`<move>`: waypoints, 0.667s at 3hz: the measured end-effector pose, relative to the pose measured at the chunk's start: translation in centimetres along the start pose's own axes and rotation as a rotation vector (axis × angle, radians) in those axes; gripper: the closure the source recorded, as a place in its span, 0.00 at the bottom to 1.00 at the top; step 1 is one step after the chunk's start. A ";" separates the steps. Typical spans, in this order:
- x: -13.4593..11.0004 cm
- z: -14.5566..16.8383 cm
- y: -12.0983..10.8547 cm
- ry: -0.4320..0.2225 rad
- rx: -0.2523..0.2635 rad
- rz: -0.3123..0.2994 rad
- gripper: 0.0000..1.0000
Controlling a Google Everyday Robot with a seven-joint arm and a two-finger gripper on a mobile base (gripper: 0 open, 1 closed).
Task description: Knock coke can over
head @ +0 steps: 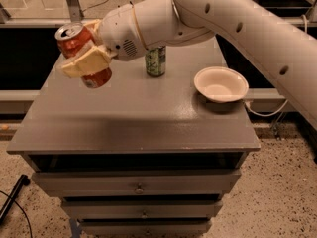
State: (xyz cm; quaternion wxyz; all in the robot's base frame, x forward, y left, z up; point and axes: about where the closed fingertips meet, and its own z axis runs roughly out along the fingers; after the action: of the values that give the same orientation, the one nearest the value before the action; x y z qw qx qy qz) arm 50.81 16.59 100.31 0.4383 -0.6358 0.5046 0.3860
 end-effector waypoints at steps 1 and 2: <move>2.1 -3.0 -0.3 0.176 0.003 0.048 1.00; 4.7 -7.2 -0.6 0.388 0.003 0.116 1.00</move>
Offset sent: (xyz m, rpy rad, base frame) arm 0.0301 -0.1686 -0.0271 -0.7036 0.1320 -0.1988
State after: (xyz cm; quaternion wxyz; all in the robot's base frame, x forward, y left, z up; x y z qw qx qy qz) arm 52.61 8.39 98.33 0.3108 -0.6675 0.6158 0.2803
